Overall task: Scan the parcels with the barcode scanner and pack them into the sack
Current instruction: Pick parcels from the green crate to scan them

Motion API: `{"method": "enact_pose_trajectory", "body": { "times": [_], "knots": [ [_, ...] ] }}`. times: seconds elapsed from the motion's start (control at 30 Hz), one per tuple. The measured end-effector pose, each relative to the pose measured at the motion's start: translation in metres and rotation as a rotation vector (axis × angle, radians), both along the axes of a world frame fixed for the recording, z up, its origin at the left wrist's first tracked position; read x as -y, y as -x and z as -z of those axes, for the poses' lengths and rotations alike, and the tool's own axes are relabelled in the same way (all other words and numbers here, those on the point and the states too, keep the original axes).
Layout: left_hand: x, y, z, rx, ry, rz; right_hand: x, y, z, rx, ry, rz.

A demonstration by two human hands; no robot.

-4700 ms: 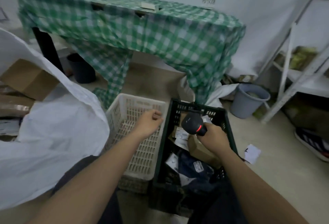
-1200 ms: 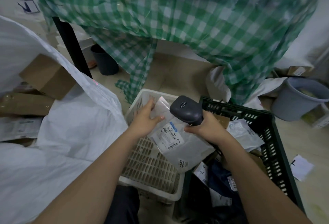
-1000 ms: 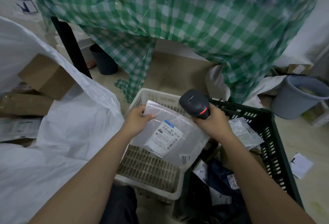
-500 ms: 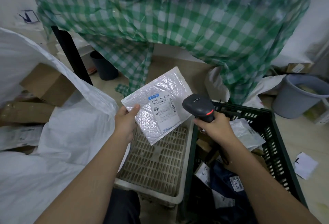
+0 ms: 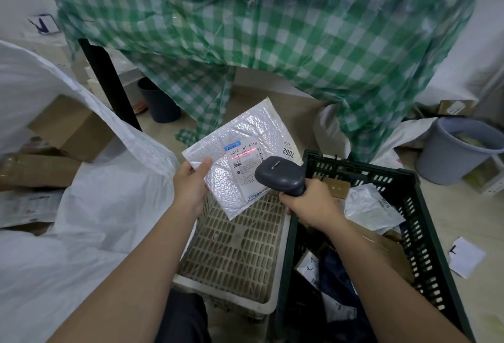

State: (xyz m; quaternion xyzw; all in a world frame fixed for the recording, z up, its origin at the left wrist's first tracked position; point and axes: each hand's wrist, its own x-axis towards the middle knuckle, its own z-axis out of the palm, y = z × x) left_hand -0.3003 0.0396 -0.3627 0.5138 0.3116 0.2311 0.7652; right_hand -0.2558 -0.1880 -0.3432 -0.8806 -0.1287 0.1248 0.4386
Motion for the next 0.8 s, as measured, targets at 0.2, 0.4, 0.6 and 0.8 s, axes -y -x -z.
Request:
{"method": "enact_pose_trajectory", "body": {
  "times": [0.2,0.4,0.6,0.8],
  "knots": [
    [-0.001,0.001,0.0,0.003,0.003,-0.016,-0.003,0.0,0.001,0.014,-0.01,0.012],
    [0.0,0.011,-0.014,0.038,-0.005,-0.049,-0.011,0.0,-0.002,0.041,-0.141,0.033],
    [-0.014,0.056,-0.042,0.092,-0.085,-0.13,-0.051,0.026,-0.028,0.081,-0.418,0.204],
    [-0.068,0.144,-0.073,0.095,-0.298,-0.348,-0.098,0.059,-0.037,0.026,-0.454,0.149]
  ]
}}
